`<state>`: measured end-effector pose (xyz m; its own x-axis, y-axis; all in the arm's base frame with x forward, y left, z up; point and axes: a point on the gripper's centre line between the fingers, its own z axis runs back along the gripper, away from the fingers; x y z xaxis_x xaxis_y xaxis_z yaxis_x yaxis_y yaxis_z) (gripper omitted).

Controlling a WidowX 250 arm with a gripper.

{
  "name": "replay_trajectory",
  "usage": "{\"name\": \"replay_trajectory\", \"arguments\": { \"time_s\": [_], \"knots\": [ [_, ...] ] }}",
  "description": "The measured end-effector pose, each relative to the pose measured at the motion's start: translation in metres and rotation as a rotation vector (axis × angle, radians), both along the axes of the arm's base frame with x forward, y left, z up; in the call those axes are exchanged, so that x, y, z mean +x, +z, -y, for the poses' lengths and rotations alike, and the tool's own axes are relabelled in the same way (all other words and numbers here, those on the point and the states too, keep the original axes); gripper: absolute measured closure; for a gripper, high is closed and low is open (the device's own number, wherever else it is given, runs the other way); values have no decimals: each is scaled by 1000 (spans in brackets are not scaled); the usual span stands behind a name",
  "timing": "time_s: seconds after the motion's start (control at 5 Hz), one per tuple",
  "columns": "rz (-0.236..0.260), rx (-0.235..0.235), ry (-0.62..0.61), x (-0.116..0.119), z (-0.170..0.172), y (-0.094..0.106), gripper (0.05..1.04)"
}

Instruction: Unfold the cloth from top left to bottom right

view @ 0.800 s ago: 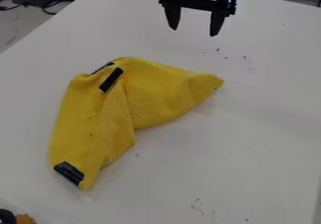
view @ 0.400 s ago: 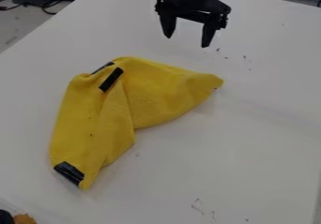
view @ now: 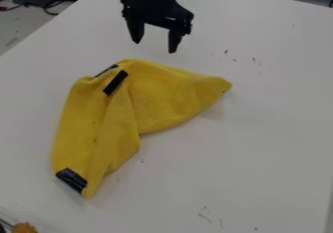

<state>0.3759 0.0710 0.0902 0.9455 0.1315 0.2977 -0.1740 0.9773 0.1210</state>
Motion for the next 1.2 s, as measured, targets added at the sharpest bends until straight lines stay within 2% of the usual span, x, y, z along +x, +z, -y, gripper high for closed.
{"name": "replay_trajectory", "arguments": {
  "time_s": [0.2,0.4,0.6,0.8,1.0,1.2],
  "knots": [
    [-41,4,19,-14,-22,-10,82],
    [-105,-17,65,-39,-38,-29,82],
    [-140,-55,84,-54,-35,-45,82],
    [-150,-64,82,-56,-34,-50,108],
    [-177,-64,63,-48,-36,-55,232],
    [-190,-61,41,-39,-39,-55,536]
  ]
}}
